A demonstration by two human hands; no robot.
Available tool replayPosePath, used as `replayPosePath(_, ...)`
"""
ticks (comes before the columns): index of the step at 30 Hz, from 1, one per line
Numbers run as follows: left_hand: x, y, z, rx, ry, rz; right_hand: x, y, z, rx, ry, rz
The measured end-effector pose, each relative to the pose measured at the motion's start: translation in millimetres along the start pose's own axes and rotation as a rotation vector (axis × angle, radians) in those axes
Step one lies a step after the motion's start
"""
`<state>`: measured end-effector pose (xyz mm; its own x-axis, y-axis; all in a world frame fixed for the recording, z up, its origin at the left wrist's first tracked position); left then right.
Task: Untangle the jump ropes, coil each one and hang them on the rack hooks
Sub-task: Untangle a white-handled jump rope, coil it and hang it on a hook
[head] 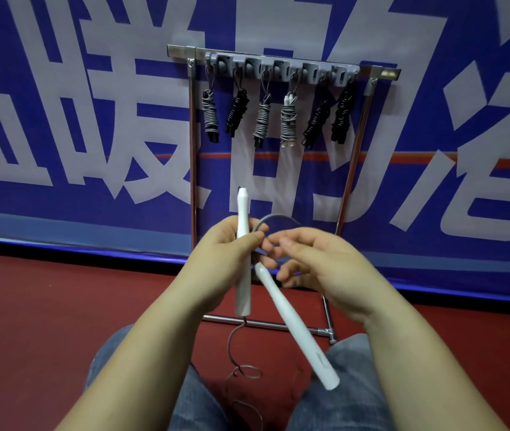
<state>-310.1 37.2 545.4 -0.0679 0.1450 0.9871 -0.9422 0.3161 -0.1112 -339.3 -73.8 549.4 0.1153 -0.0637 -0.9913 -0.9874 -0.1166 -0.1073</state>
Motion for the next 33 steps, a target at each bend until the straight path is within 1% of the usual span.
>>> replayPosePath(2, 0.5, -0.6, -4.5, 0.036, 0.039, 0.010, 3.0, 0.6, 1.7, -0.030, 0.104, 0.029)
replayPosePath(6, 1.3, -0.3, -9.9, 0.075, 0.185, 0.001, 9.9, 4.1, 8.4, -0.107, 0.203, 0.103)
replayPosePath(9, 4.6, 0.1, -8.4, 0.070, 0.195, 0.020, 15.0, 5.8, 13.7, -0.158, 0.291, 0.103)
replayPosePath(12, 8.4, 1.1, -9.0, 0.069, 0.165, 0.046, 12.6, 4.5, 13.3, -0.148, 0.292, 0.071)
replayPosePath(16, 13.8, 2.0, -12.0, 0.088, 0.184, 0.081, 15.7, 7.0, 25.3, -0.254, 0.320, 0.093)
replayPosePath(17, 13.9, 2.3, -12.7, 0.095, 0.194, 0.082, 15.9, 7.1, 26.5, -0.256, 0.329, 0.082)
replayPosePath(19, 14.0, 2.4, -12.8, 0.098, 0.186, 0.086, 12.8, 5.7, 23.8, -0.206, 0.334, 0.041)
replayPosePath(23, 11.0, 1.6, -9.7, 0.070, 0.105, 0.066, -0.2, 3.4, 15.4, -0.091, 0.233, -0.035)
replayPosePath(27, 4.7, 2.1, -1.5, 0.011, 0.049, 0.021, -3.3, 0.6, 3.7, 0.034, 0.247, -0.089)
replayPosePath(30, 2.6, 2.7, 6.6, -0.046, 0.035, -0.008, -4.1, 1.4, -0.2, 0.076, 0.253, -0.113)
replayPosePath(33, 1.9, 3.5, 10.2, -0.066, 0.049, -0.021, -6.7, 1.5, 1.6, 0.070, 0.261, -0.135)
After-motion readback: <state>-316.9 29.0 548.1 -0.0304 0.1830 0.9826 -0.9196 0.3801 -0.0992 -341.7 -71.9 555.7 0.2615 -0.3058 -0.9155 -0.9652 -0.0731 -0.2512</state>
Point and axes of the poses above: each hand's wrist, its own y-axis away from the middle knuckle, its own z-axis out of the palm, x = y × z, the point moved 8 cm from there along -y, towards the middle knuckle, and after that the axes turned 4 degrees about -z, right-handed, at the moved point
